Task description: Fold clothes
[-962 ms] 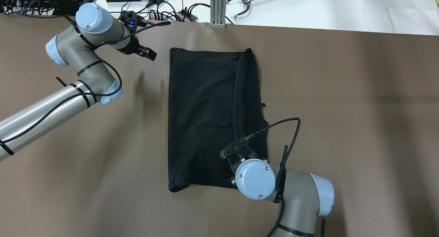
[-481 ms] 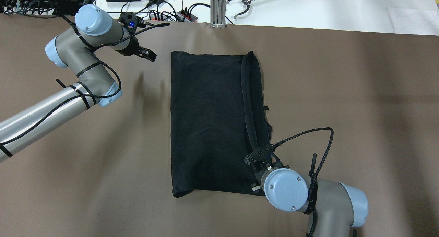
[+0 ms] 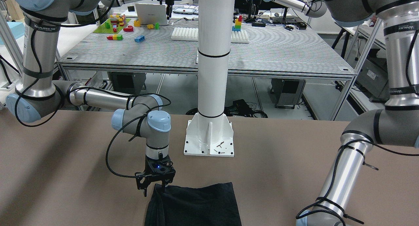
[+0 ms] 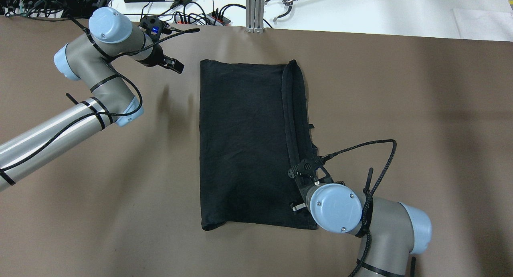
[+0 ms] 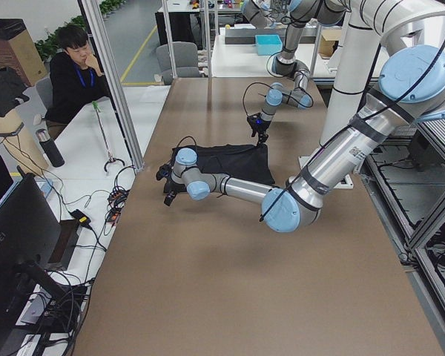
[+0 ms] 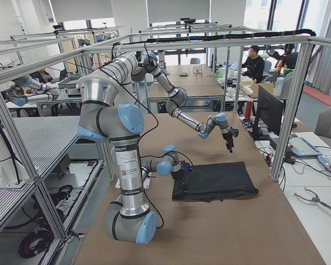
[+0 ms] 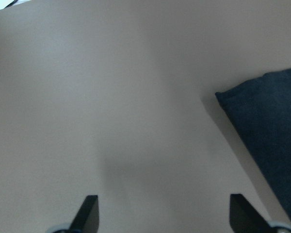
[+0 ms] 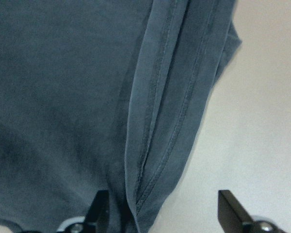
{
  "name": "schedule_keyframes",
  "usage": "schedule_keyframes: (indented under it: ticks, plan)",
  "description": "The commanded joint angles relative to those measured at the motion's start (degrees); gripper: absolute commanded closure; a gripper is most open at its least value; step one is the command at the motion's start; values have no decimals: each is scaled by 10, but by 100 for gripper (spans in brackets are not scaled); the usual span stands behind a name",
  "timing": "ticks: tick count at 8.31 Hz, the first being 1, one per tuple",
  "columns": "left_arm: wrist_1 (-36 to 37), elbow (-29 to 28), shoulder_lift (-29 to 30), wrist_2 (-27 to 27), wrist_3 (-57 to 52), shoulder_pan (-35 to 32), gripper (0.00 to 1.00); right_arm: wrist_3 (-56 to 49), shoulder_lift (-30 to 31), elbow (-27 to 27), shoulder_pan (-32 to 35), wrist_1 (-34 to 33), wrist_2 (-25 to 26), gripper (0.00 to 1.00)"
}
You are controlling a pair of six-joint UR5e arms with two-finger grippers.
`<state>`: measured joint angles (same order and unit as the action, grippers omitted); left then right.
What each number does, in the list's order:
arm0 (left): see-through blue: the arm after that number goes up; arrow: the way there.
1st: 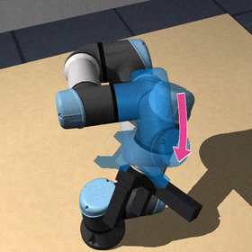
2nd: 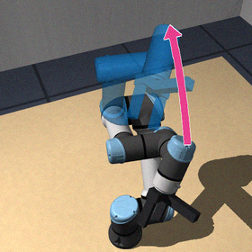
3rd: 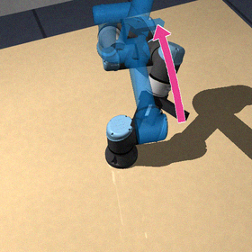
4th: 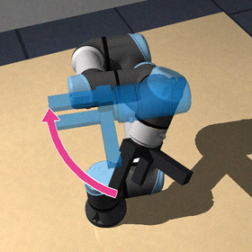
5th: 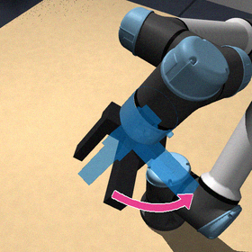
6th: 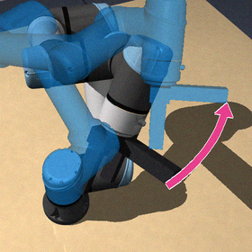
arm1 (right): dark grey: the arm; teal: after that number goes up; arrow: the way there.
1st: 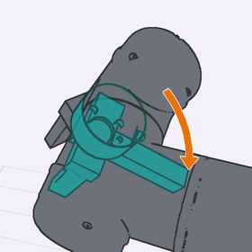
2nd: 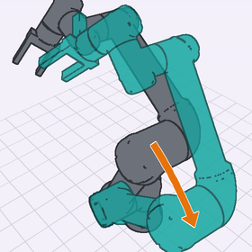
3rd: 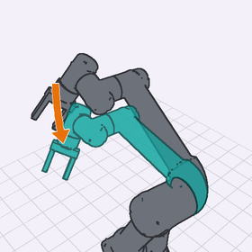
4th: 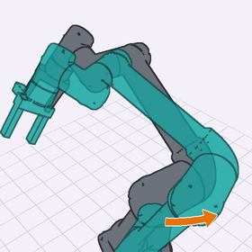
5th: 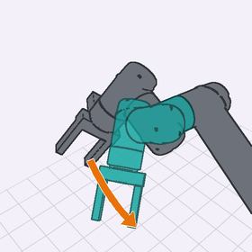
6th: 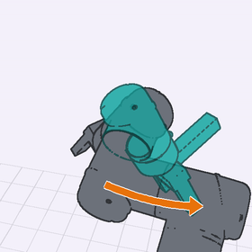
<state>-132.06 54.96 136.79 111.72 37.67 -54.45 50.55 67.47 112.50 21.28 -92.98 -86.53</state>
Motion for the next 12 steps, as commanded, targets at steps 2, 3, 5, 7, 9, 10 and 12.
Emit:
schedule_keyframes:
  ticks: [2, 3, 5, 7, 9, 10, 12]
  plan:
    - [1, 0, 0, 0, 0, 0, 5, 0, -57, -80, 18, 0, 0, 22]
    - [1, 0, 0, 0, 0, 0, 5, -2, -59, -85, 18, 2, 0, 36]
    - [1, 0, 0, 0, 0, 0, 5, -5, -57, -89, 18, 19, 1, 46]
    - [1, 1, 0, 0, 0, 0, 5, -23, -49, -89, 25, 20, 0, 53]
    - [1, 1, 0, 0, 0, 0, 5, -61, -24, -87, 56, 22, -5, 55]
    - [1, 1, 0, 1, 0, 0, 5, -66, -3, -86, 63, 38, -8, 55]
    - [1, 1, 1, 1, 0, 0, 5, -71, 40, -84, 74, 113, -27, 55]
